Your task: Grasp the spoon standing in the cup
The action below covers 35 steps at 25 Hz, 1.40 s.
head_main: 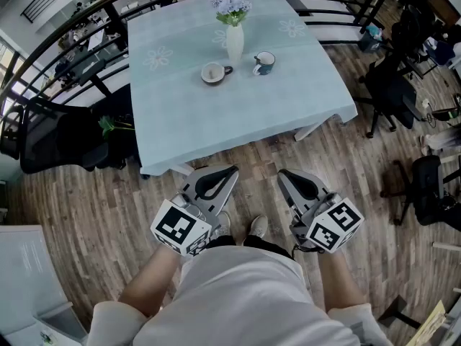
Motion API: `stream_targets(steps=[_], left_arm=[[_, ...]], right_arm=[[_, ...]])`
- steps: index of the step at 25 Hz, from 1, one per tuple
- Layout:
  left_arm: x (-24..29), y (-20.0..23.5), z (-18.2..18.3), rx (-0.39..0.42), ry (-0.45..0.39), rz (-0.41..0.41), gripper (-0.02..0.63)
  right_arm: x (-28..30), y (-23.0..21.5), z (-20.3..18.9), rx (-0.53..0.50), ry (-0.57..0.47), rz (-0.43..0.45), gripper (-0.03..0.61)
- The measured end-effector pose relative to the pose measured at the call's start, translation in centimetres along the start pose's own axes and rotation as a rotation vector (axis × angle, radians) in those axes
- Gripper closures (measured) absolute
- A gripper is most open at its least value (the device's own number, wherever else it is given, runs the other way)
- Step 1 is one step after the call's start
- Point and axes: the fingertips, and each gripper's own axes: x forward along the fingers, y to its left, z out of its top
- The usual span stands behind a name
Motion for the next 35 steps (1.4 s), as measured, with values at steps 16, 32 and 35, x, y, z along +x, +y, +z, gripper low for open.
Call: stream_targets(steps=[16, 32, 35], left_arm=[[2.0, -0.2, -0.5, -0.004, 0.014, -0.006, 0.594], [5.0, -5.0, -0.3, 0.029, 0.021, 0.053, 0.594], [5.5, -5.6, -0.2, 0.036, 0.021, 0.067, 0.594]], right_arm=[[-0.3, -2.5, -0.2, 0.044, 0.003, -0.025, 0.557], [-6.5, -6.5, -0.7, 0.069, 0.001, 0.0, 0.557], [-7.5, -7.1, -0.7, 0.072, -0.001, 0.005, 0.557]])
